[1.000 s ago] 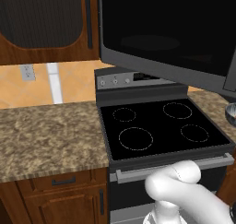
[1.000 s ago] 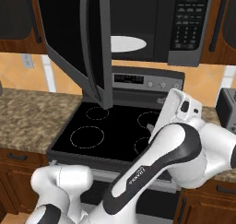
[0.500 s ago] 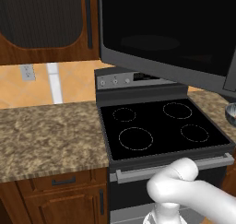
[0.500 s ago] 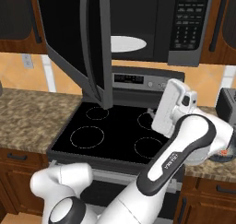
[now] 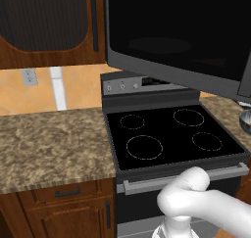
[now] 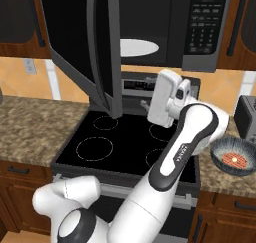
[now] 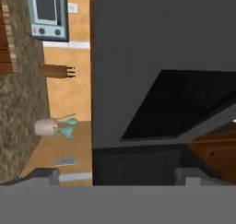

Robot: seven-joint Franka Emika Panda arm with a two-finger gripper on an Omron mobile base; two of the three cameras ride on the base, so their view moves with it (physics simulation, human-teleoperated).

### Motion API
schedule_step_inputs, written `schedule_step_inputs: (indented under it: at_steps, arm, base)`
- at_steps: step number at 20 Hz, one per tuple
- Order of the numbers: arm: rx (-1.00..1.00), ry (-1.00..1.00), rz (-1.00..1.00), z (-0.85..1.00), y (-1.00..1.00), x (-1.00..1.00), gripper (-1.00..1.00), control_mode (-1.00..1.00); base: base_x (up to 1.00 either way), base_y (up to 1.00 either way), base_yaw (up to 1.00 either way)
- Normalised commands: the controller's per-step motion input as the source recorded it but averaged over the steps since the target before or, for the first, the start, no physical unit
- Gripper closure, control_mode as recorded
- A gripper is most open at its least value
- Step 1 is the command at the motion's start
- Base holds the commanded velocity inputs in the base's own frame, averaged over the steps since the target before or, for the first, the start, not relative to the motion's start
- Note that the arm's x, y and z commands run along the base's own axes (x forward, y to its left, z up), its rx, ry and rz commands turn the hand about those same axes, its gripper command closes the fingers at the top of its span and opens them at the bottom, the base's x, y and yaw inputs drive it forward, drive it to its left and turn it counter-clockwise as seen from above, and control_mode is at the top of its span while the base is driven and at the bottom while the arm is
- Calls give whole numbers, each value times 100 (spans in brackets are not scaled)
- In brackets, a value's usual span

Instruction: Open the microwave, place the bowl with waffle inside the microwave, then close the microwave door and turn it on.

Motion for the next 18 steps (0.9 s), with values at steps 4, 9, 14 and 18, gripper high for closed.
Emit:
schedule_step_inputs:
  at_steps: [4, 9, 14, 18]
  arm:
    - [-4, -17, 16, 58, 85, 0, -100, -100]
    - [-9, -4, 18, 63, 95, -4, -100, -100]
    - [-16, 0, 20, 62, 100, -20, -100, -100]
    - [-20, 0, 20, 62, 100, -31, -100, -100]
  base:
    - [0, 0, 0]
    - [0, 0, 0]
    - [0, 0, 0]
    - [0, 0, 0]
